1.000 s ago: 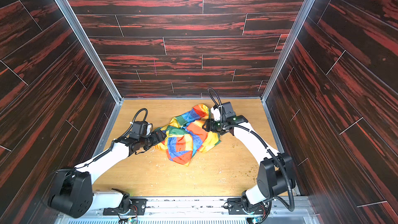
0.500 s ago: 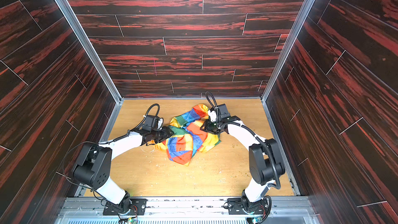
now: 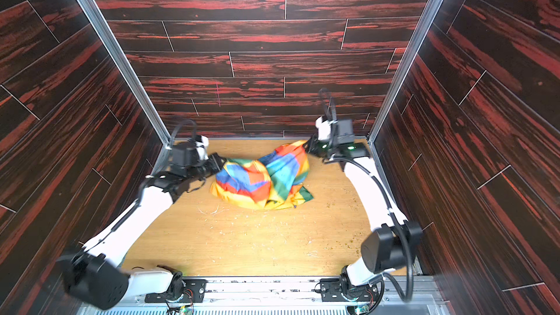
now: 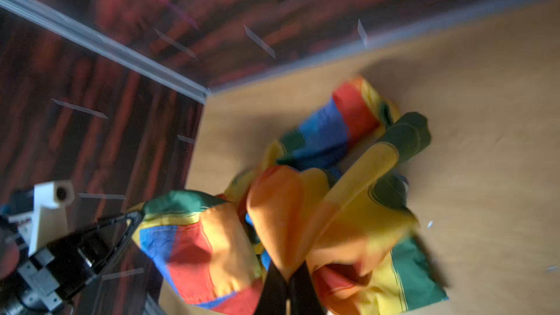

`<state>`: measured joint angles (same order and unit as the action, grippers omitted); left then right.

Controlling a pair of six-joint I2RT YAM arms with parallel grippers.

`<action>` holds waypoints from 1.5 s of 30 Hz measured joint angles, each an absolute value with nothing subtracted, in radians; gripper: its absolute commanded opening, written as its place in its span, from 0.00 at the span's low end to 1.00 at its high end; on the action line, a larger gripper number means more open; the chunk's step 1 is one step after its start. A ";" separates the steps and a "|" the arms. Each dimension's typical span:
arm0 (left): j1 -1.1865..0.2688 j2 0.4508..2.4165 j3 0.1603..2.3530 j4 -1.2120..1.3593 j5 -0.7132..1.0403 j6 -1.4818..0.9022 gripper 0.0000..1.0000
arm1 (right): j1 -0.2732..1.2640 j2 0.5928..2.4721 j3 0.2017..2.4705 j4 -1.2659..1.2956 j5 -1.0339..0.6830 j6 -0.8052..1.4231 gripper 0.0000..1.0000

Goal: Zip up the jacket
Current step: 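Lift the jacket high with both grippers, shaking it open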

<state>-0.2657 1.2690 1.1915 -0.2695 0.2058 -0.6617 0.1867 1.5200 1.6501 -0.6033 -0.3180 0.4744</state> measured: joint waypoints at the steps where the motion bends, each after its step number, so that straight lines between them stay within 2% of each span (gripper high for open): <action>1: -0.253 1.251 1.211 -0.274 0.199 -0.661 0.00 | 0.168 1.507 1.686 -0.614 -0.319 0.474 0.00; 7: -0.184 1.192 1.328 -0.289 0.163 -0.657 0.00 | 0.096 1.464 1.883 -0.667 -0.323 0.474 0.00; 16: -0.171 1.131 1.419 -0.314 0.102 -0.624 0.00 | 0.060 1.465 2.179 -0.767 -0.326 0.478 0.00; 21: -0.168 1.050 1.423 -0.326 0.055 -0.608 0.00 | 0.060 1.454 2.243 -0.781 -0.352 0.479 0.00; 26: -0.168 0.985 1.472 -0.334 0.010 -0.593 0.00 | 0.060 1.449 2.235 -0.812 -0.453 0.499 0.00; 31: -0.167 0.974 1.608 -0.336 -0.072 -0.563 0.00 | 0.061 1.437 2.164 -0.743 -0.649 0.591 0.00; 38: -0.167 1.036 1.862 -0.295 -0.237 -0.496 0.00 | 0.092 1.350 1.886 -0.378 -0.899 0.913 0.00; 41: -0.167 1.102 1.991 -0.267 -0.287 -0.467 0.00 | 0.146 1.327 1.788 -0.253 -0.932 1.015 0.00; 45: -0.166 1.215 2.180 -0.270 -0.350 -0.409 0.00 | 0.300 1.338 1.743 -0.224 -0.923 1.045 0.00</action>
